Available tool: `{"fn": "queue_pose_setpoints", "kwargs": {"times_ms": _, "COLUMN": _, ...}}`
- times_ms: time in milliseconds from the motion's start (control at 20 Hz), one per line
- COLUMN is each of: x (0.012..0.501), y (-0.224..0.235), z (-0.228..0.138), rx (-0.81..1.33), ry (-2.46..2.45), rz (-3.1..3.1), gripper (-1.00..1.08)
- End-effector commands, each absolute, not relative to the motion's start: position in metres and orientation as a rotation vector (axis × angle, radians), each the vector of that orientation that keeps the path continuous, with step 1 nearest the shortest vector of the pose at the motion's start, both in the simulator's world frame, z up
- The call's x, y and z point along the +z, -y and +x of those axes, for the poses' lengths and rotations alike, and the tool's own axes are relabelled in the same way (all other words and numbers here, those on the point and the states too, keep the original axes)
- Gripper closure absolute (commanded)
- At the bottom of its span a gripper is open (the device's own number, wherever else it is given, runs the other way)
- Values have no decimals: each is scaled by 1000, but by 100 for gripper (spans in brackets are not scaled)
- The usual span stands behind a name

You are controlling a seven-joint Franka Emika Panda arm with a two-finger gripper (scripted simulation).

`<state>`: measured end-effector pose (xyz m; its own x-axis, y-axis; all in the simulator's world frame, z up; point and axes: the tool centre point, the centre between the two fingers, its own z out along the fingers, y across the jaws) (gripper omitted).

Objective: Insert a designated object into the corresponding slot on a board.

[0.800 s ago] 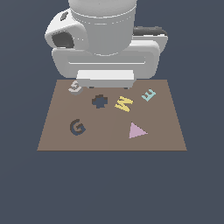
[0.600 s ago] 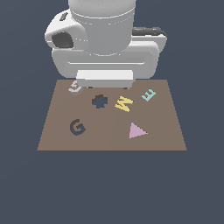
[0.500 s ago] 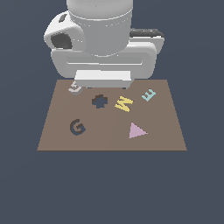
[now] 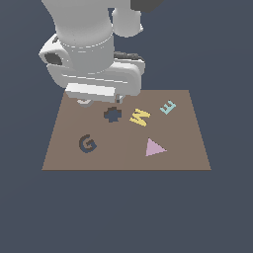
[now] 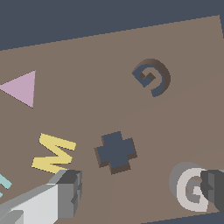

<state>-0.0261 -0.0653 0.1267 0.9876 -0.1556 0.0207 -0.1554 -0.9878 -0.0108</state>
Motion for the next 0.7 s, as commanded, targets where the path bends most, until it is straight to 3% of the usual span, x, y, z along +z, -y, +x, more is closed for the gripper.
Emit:
{"fn": "queue_pose_setpoints", "kwargs": {"times_ms": 0, "x": 108, "y": 86, "z": -42, "rx": -24, "ry": -323, "rz": -3119, "gripper": -92}}
{"fn": "queue_pose_setpoints", "kwargs": {"times_ms": 650, "x": 52, "y": 144, "z": -95, "rx": 0, "ry": -555, "rz": -3094, "gripper": -92}}
